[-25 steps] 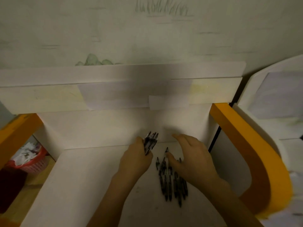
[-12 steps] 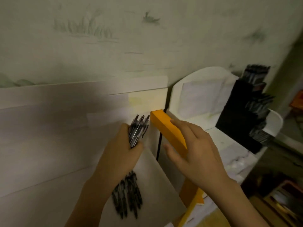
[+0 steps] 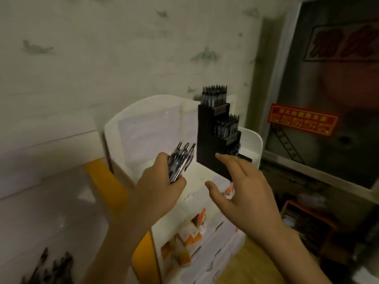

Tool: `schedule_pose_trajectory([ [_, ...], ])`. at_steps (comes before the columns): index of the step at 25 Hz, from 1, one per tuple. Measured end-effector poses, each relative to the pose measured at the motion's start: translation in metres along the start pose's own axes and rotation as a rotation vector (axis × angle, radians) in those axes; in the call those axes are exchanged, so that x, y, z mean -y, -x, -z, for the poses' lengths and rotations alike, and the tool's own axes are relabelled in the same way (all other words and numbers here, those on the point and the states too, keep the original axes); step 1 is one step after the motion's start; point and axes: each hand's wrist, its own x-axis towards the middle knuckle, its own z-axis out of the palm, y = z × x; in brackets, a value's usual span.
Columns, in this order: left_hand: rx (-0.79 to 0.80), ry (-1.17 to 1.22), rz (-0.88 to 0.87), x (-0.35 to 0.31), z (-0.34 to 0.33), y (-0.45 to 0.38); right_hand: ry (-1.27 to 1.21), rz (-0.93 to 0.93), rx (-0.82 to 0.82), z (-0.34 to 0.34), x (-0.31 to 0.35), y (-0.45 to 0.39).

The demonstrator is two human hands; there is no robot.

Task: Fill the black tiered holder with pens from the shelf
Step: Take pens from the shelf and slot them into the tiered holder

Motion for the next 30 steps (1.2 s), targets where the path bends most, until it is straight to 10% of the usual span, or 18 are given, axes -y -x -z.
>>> schedule_pose_trajectory([
  [24,0.267,0.169,0.029,-0.04,-0.296,-0.205,-0.018,-0.06,0.229,-0.085,-0.301,-0.144],
  [30,0.287,0.165,0.064,-0.029,-0.327,-0.268,-0.648,-0.323,0.332,-0.132,-0.333,-0.205],
])
